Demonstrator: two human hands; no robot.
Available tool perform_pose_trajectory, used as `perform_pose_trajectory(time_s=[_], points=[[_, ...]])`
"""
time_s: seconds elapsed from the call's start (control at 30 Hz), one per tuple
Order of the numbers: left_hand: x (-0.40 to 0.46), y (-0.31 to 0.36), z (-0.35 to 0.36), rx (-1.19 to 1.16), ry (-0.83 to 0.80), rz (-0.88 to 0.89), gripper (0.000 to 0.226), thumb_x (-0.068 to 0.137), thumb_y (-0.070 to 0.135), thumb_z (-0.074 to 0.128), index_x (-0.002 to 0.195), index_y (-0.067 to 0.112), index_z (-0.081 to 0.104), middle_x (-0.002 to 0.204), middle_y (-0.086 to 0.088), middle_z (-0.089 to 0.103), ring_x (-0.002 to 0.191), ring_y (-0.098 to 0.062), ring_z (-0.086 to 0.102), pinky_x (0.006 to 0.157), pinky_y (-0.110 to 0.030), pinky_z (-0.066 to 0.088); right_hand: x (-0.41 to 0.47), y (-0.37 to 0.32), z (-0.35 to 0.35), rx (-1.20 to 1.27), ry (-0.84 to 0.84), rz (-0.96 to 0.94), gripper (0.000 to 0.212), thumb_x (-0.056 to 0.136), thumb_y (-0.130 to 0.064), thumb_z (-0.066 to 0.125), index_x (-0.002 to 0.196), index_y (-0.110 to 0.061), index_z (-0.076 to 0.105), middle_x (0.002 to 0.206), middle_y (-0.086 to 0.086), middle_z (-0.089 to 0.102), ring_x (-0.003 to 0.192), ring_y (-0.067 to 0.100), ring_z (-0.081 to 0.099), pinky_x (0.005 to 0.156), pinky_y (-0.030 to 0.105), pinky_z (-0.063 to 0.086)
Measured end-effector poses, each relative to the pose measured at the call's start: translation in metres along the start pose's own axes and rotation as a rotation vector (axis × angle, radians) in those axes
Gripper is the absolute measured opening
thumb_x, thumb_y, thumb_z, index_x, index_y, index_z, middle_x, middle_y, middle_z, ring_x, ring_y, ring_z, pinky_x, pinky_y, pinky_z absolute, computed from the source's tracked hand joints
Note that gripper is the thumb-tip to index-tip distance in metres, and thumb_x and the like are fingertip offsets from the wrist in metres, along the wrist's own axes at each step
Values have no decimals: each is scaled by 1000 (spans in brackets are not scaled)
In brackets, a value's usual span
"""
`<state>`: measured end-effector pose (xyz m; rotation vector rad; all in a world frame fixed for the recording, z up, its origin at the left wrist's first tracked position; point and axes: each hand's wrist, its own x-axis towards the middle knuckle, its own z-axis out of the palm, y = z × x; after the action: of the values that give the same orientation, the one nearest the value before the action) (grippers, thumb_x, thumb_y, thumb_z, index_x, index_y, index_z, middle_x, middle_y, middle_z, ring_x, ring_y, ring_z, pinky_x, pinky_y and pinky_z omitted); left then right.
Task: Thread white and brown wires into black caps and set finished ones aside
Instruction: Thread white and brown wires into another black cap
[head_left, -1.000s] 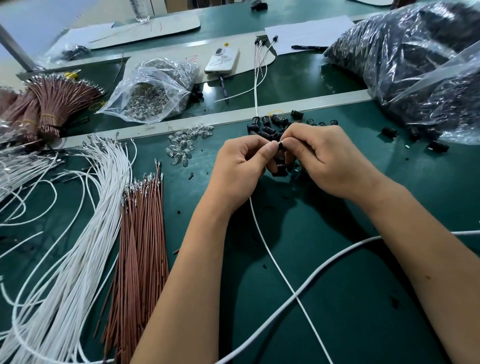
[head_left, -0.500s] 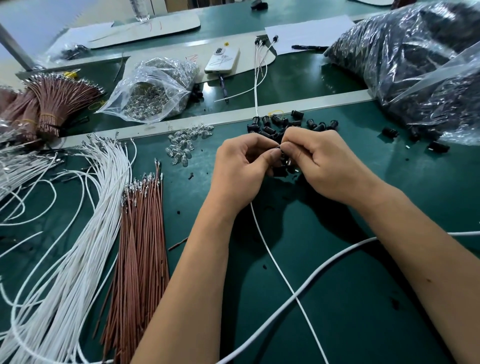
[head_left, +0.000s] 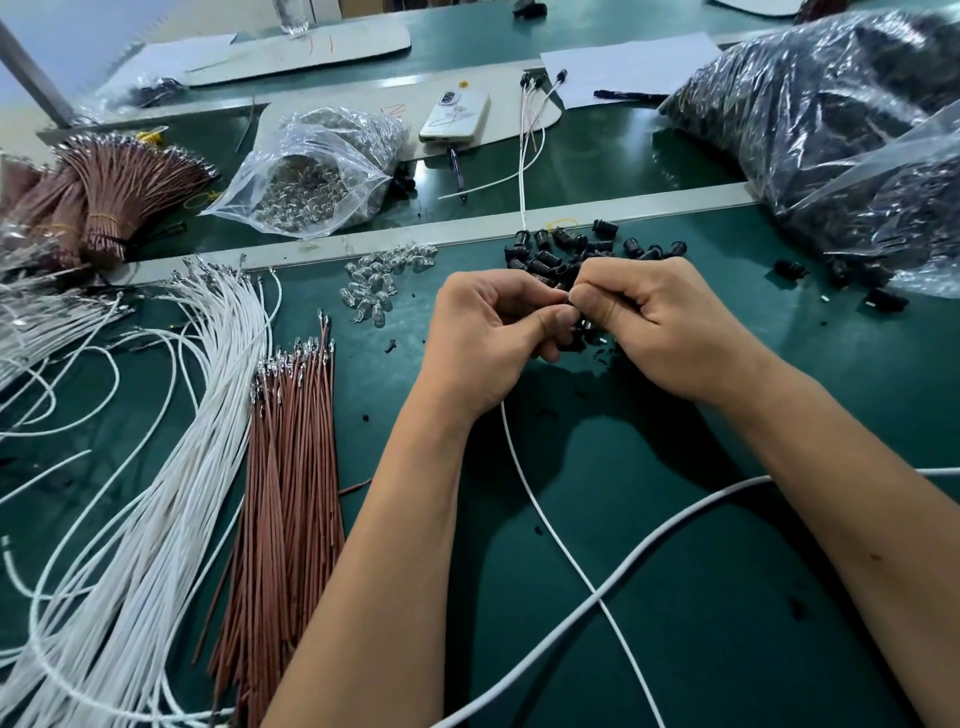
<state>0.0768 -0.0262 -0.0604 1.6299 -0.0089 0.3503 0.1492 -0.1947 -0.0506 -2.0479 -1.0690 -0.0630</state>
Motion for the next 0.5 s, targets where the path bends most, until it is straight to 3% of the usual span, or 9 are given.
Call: perform_pose_trajectory(time_s=[0.07,0.13,0.23,0.4,0.5], points=[[-1,0,3,-36,2,-2,9,84,-9,73,92,-13,70,68,-18,69,52,-17,61,54,-22,51,-1,0,-2,100,-13,41,41,108,-21,53,76,4,51,64,8,45,61,16,39,56,34,36],[0,2,7,-102,0,0,7,84,-11,72,91,-10,70,70,-17,70,56,-19,62,56,-23,52,-1,0,-2,419,-11,171,45,109,-31,48,76,-1,52,62,2,44,55,11,35,47,24,31],[0,4,7,-152,15,15,10,82,-11,73,88,-3,71,75,-16,72,62,-20,66,57,-24,53,0,-5,-2,883,-17,387,44,100,-50,47,83,-13,60,62,6,50,50,13,35,39,17,24],[0,10,6,-180,3,42,11,80,-11,75,84,-2,71,76,-19,74,64,-28,67,57,-27,55,-2,-9,-4,1022,-92,420,31,96,-42,57,75,-20,62,61,3,51,49,8,36,34,13,25],[-1,12,5,-189,-9,76,13,78,-12,76,82,0,71,75,-20,73,63,-30,65,57,-29,56,-2,-11,-6,1102,-124,481,29,94,-39,59,76,-16,61,62,3,50,49,5,37,32,11,28]])
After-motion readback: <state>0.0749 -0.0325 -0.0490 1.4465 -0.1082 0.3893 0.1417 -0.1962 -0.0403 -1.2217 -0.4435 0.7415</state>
